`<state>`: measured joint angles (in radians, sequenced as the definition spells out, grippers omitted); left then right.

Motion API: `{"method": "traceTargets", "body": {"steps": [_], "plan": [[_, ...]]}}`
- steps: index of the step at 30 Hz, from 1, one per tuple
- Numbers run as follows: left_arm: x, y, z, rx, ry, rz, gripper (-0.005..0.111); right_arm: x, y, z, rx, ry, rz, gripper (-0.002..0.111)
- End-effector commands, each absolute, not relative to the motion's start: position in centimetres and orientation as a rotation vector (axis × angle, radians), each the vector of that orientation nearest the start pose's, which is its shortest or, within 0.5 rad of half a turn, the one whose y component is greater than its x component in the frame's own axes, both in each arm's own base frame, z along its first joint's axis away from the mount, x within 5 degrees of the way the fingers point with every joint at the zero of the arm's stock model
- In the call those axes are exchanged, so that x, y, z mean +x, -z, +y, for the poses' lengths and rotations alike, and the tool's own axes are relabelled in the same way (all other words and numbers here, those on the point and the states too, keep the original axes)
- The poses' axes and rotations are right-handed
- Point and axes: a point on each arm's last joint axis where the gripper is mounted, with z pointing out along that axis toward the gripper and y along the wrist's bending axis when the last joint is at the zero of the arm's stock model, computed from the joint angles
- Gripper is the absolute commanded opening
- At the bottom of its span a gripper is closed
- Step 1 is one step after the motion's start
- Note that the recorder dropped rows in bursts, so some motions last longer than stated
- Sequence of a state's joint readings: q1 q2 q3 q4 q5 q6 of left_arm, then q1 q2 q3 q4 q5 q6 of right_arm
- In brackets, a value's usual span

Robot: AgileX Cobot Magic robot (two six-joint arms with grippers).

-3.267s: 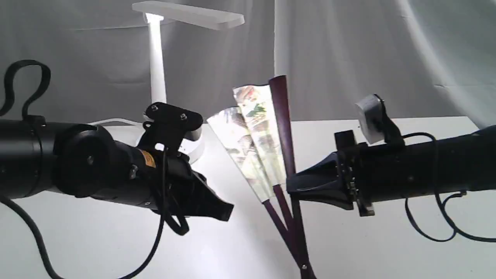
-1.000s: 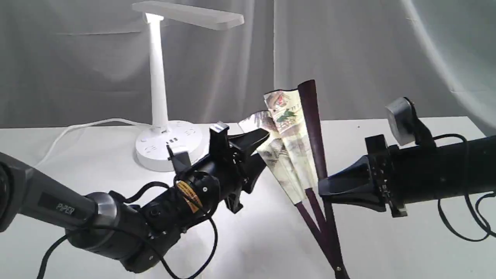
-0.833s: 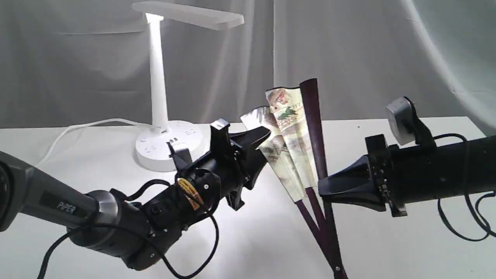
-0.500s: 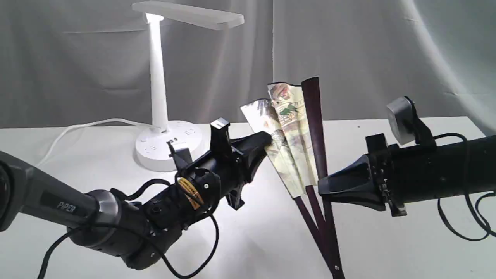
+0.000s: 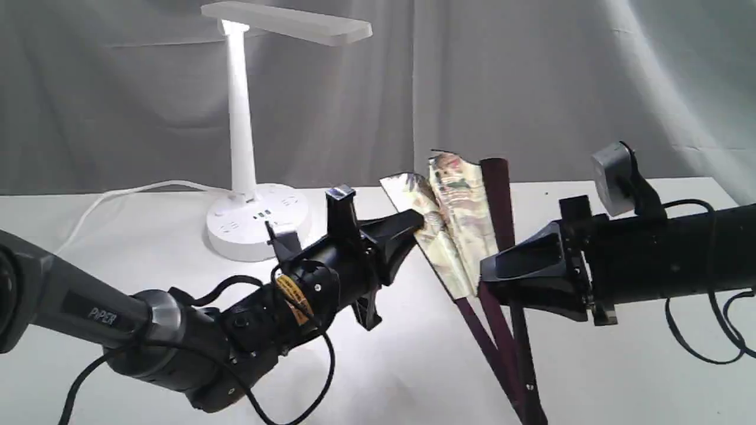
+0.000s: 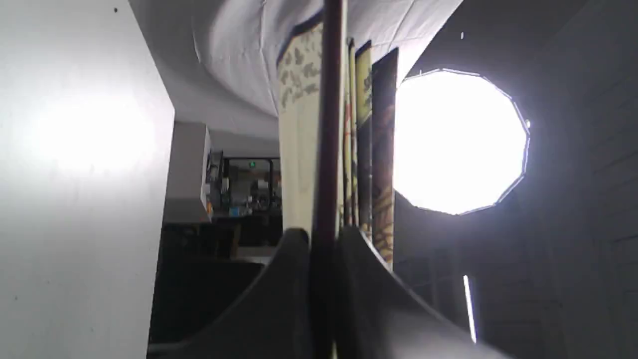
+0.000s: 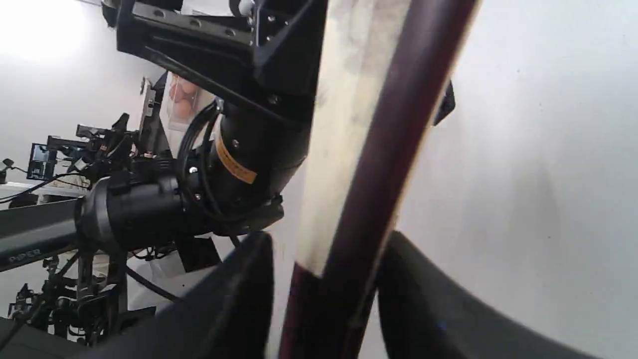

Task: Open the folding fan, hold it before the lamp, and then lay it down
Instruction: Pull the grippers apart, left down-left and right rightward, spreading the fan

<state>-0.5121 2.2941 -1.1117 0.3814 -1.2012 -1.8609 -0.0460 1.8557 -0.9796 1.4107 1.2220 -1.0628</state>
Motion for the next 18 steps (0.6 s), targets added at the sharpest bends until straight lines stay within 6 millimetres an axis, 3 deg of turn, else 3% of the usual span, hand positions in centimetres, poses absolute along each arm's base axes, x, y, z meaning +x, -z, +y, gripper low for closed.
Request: {"method": "traceTargets", "body": {"steps": [1, 11, 18], "plan": [[36.3, -10.8, -24.3, -0.725, 1.995, 1.73, 0.0, 32.5, -19.4, 6.9, -0.153, -1.59, 2.322, 0.046], [36.7, -11.6, -22.9, -0.614, 2.008, 1.796, 0.0, 33.5, -19.6, 6.6, -0.01, -1.549, 2.263, 0.049], [36.4, -11.9, -22.3, -0.665, 1.991, 1.767, 0.0, 34.9, -19.3, 6.3, 0.197, -1.573, 2.165, 0.049]]}}
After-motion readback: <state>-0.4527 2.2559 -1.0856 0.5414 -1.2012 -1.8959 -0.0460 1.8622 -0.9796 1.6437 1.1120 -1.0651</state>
